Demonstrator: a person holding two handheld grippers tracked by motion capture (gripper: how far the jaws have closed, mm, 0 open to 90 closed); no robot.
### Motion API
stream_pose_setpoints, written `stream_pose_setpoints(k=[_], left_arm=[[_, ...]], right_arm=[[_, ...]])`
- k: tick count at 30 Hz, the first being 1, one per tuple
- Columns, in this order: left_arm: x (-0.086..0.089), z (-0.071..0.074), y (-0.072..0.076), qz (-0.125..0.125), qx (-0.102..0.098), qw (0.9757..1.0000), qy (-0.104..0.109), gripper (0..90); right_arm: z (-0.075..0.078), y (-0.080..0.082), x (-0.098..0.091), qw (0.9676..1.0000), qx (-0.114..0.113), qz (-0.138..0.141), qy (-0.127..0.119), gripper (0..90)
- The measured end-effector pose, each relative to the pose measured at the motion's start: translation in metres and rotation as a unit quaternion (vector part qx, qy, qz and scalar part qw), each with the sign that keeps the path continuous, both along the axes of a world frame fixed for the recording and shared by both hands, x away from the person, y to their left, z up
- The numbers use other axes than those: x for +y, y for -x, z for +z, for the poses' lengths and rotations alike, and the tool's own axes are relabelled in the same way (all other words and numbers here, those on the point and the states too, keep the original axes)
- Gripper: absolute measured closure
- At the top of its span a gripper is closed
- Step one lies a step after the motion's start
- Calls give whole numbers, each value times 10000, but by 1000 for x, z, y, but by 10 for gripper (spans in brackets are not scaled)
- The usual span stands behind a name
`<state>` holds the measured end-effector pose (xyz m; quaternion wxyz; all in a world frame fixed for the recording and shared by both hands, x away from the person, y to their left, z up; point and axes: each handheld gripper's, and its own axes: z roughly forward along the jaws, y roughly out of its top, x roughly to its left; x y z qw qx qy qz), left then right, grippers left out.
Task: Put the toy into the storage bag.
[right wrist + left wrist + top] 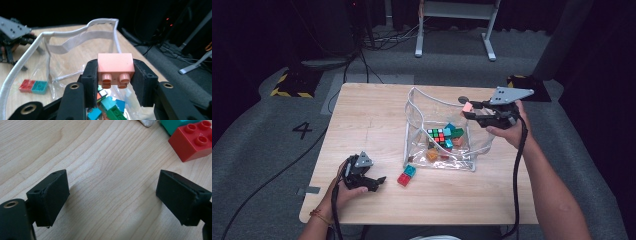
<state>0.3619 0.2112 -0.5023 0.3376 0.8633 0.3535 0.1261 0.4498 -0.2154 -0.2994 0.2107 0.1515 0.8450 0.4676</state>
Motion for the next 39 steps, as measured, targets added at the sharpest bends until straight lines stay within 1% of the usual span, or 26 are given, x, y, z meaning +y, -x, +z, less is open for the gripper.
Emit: stream_pose_setpoints(k=[4,7,8,10,12,15,17,19,21,22,23,24,25,26,28,29,30,31,33,36,37,38,39], left_arm=[[0,0,0,1,0,10000,0,115],[0,0,0,3,0,10000,2,116],[0,0,0,2,1,10000,1,116],[0,0,0,2,0,10000,1,116],[0,0,0,2,0,10000,1,116],[0,0,0,0,-1,10000,-1,116],[0,0,0,2,-1,10000,1,115],[0,0,0,0,-2,10000,-1,116],[0,0,0,1,-1,10000,0,116],[0,0,0,2,0,10000,1,116],[0,0,0,3,0,10000,1,116],[0,0,0,5,-4,10000,-2,116],[0,0,0,1,-1,10000,-1,115],[0,0,0,3,-1,10000,1,115],[0,0,0,3,-1,10000,1,115],[0,0,0,1,-1,10000,0,115],[0,0,0,2,-1,10000,0,116],[0,0,0,0,0,10000,1,116],[0,0,0,1,-1,10000,0,115],[0,0,0,1,-2,10000,1,115],[0,0,0,-3,-2,10000,-1,116],[0,0,0,0,-2,10000,0,115],[0,0,0,1,-2,10000,1,115]], right_arm=[[-7,-2,16,9994,82,132,324,589],[-12,-5,28,9980,159,241,556,589],[-14,-7,34,9969,141,244,733,589],[-17,-10,40,9956,139,233,900,589],[-20,-13,47,9932,157,270,1124,589],[-24,-17,55,9900,279,335,1341,589],[-28,-19,60,9869,352,381,1525,589],[-31,-23,65,9825,412,423,1768,589],[-35,-26,68,9788,474,422,1947,589],[-37,-29,69,9765,419,499,2052,589],[-38,-29,70,9761,485,476,2064,589],[-40,-31,72,9736,504,478,2173,589],[-41,-33,72,9724,518,490,2222,589],[-43,-33,73,9711,612,407,2270,589],[-46,-36,74,9682,647,394,2385,589],[-47,-37,74,9659,679,407,2464,589],[-49,-39,75,9648,662,410,2514,589],[-50,-39,75,9638,718,385,2540,589],[-54,-41,75,9606,755,384,2647,589],[-57,-44,74,9550,805,354,2833,589],[-58,-44,74,9539,838,340,2860,589],[-59,-45,74,9518,866,340,2922,589],[-60,-45,74,9506,872,346,2959,589]])
